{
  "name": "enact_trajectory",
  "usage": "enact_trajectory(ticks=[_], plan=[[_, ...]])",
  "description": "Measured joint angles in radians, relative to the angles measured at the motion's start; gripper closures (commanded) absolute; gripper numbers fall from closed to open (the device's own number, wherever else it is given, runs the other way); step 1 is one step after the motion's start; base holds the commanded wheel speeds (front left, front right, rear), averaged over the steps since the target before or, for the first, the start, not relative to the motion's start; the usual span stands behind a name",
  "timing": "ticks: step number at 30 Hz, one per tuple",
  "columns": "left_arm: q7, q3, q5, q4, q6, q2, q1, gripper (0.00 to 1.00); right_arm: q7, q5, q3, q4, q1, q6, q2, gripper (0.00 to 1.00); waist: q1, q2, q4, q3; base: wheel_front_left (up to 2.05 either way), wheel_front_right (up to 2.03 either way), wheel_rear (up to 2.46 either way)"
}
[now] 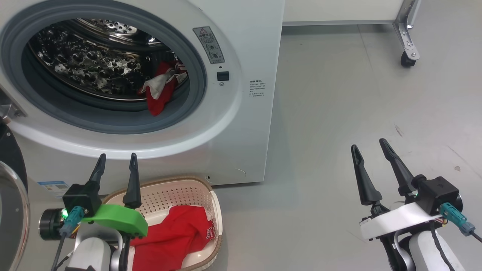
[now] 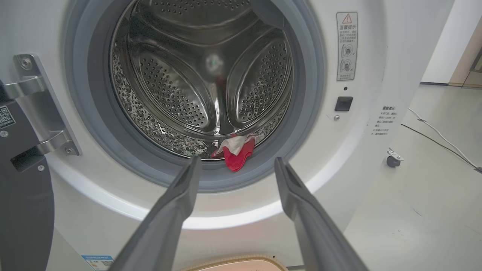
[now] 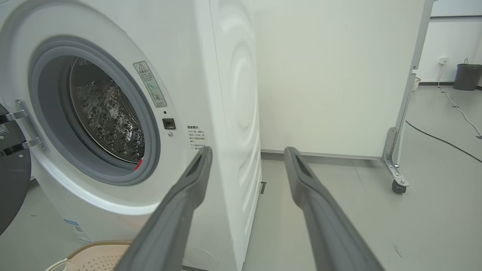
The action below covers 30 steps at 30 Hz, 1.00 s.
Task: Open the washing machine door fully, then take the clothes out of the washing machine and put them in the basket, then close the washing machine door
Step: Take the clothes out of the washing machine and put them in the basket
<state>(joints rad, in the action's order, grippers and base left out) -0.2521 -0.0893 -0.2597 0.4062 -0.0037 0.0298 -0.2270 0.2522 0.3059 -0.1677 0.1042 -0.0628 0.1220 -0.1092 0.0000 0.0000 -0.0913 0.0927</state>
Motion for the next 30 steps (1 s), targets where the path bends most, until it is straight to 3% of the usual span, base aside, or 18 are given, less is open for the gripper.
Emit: enact_trajectory(ticks=[30], plan=[[0.000, -0.067, -0.004, -0.097, 0.061, 0.002, 0.069, 0.00, 0.000, -0.002, -0.017, -0.007, 0.011, 0.000, -0.001, 0.00, 0.0000, 0.0000, -0.004, 0.001, 0.00, 0.00, 0.00]])
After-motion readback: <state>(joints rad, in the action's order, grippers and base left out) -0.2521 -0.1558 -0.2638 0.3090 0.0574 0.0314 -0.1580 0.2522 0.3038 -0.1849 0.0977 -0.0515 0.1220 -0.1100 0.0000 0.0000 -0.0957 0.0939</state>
